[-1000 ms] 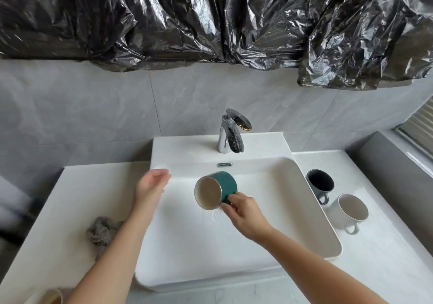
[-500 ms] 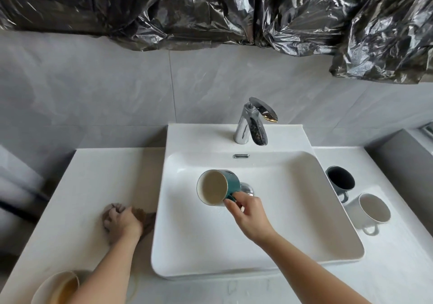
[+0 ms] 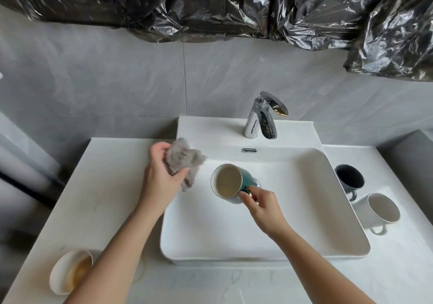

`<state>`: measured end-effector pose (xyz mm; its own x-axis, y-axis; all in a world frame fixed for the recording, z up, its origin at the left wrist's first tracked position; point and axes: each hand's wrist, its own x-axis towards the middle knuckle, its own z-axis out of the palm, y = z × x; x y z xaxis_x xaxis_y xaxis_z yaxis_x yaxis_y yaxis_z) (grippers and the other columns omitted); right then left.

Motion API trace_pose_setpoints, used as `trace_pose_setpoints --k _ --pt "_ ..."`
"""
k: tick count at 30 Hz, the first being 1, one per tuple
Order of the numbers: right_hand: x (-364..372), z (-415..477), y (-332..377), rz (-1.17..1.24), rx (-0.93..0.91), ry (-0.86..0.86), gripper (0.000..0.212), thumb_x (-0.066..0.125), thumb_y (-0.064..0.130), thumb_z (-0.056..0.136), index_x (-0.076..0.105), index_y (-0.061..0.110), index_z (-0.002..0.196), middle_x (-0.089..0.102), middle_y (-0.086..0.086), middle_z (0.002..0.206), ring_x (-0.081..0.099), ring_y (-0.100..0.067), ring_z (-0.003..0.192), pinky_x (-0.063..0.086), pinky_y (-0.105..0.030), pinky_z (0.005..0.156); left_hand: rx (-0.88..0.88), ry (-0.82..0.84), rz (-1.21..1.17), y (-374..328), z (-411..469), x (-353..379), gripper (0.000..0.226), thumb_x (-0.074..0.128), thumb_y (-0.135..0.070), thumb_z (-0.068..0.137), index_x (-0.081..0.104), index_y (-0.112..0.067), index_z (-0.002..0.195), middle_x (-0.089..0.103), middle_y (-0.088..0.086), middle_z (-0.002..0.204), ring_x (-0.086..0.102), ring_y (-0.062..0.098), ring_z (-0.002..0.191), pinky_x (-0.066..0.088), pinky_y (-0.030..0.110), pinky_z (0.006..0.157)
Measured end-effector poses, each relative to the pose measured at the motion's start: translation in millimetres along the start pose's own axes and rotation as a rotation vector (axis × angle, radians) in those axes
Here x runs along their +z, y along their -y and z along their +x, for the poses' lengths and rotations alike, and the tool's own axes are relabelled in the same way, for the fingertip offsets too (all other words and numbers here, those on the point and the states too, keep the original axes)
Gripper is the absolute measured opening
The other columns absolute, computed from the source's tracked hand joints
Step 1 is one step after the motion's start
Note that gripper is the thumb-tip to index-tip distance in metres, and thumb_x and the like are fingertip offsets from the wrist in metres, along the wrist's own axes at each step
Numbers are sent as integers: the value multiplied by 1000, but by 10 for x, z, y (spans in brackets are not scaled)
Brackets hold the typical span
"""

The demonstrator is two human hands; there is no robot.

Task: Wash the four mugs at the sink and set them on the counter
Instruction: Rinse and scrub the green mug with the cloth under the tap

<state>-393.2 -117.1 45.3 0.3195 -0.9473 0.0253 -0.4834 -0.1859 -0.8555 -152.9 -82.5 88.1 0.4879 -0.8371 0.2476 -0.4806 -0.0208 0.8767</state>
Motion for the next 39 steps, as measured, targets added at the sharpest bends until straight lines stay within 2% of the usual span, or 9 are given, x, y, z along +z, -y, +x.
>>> trace_pose_setpoints --k 7,10,14,17,20,24,30,35,39 --pt "-284 -27 45 -2 -26 2 42 54 28 88 33 4 61 24 10 55 22 -8 53 20 -21 49 353 397 58 -285 -243 654 33 78 -13 74 72 -19 106 62 -9 101 58 6 94 42 20 93" --pt "-403 -49 -29 -15 -6 15 43 53 32 86 37 -1 63 26 8 55 22 -8 52 19 -22 49 400 404 170 -336 -248 820 31 77 -19 78 67 -15 107 70 -6 97 52 10 96 15 30 118" --pt "-485 -61 -46 -69 -60 56 40 54 28 86 41 -4 64 30 3 56 25 -8 53 21 -22 49 453 697 326 -360 -219 919 6 50 -23 97 53 -19 93 59 -11 84 54 12 91 2 43 121" --pt "-482 -64 -53 -78 -89 112 38 54 26 87 43 -3 65 32 2 56 26 -8 53 24 -24 50 513 917 406 -310 -160 913 19 34 -23 101 47 -21 88 52 -11 88 50 11 105 0 50 119" --pt "-565 -26 -134 -69 -50 79 39 54 28 87 43 -3 65 29 5 55 25 -7 52 21 -22 49 623 796 355 -235 -126 841 39 37 -38 97 58 -24 126 60 -14 124 46 2 123 -7 50 120" --pt "-643 36 -129 -7 -10 97 41 57 25 89 43 -6 66 27 11 54 24 -6 51 21 -20 49 802 954 629 -210 -93 871 74 52 -57 85 30 -28 150 37 -11 151 35 6 137 -6 56 118" --pt "-645 53 -169 -5 27 160 40 59 9 95 39 -4 64 25 12 48 23 -8 48 20 -18 47 1013 1006 998 -279 -68 1071 66 63 -37 86 38 -18 144 40 -1 143 35 19 135 1 71 110" --pt "-645 31 -258 -20 -1 141 42 60 10 94 36 0 62 27 9 52 23 -9 51 21 -21 48 1240 825 1042 -237 -75 1172 31 80 -27 64 70 -22 93 62 -2 95 60 21 96 28 71 104" --pt "-636 46 -279 -79 -119 105 37 57 19 87 36 10 58 32 6 56 29 -10 53 24 -19 51 990 919 858 -237 -121 1234 22 64 -14 80 61 -14 103 58 3 104 53 28 110 7 63 116"
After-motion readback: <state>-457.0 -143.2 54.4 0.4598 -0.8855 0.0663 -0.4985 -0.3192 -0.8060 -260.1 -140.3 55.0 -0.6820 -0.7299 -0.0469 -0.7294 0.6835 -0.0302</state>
